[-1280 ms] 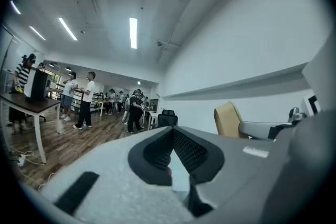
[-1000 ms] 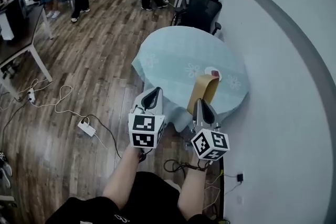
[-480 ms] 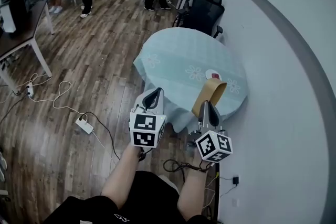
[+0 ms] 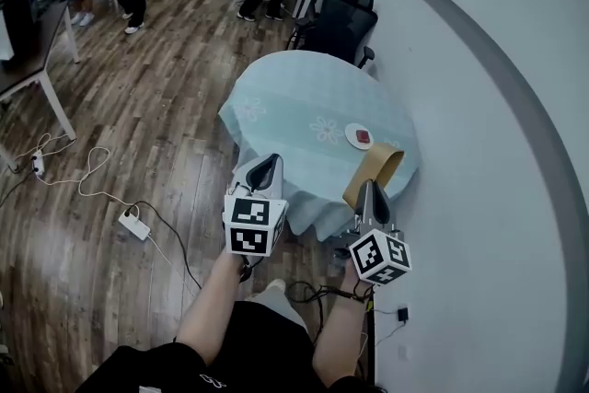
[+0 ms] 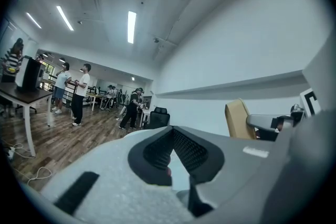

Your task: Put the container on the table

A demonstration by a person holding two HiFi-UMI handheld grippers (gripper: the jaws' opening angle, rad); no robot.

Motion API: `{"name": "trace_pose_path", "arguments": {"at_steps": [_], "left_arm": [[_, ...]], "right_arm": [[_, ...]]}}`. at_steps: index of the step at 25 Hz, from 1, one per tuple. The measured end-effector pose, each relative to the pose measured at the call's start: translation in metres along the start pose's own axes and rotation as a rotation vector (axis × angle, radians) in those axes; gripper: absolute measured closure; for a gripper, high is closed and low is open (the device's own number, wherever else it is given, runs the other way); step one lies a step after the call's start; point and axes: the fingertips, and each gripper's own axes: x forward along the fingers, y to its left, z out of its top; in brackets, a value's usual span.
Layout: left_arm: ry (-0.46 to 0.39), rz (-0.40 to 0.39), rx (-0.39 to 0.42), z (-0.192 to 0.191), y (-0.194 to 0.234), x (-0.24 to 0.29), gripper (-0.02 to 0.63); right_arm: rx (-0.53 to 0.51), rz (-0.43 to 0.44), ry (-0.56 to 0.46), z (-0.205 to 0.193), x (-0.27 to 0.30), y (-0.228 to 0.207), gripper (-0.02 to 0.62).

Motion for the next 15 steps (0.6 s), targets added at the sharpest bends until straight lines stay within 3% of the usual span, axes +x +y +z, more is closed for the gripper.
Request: {"name": "trace_pose_path", "arguments": {"at_steps": [7, 15], "left_arm": [[-0.032, 0.011, 0.000, 0.009, 0.007, 0.019, 0.606], [-0.029, 0.176, 0.000, 0.025, 0.086, 0.062, 0.606]], "right_arm": [[-0.042, 0.021, -0.005, 0.013, 0.030, -0.009, 0.571], [-0.001, 0.187, 0.045, -0.016, 0.143, 0.025, 0.569]]}}
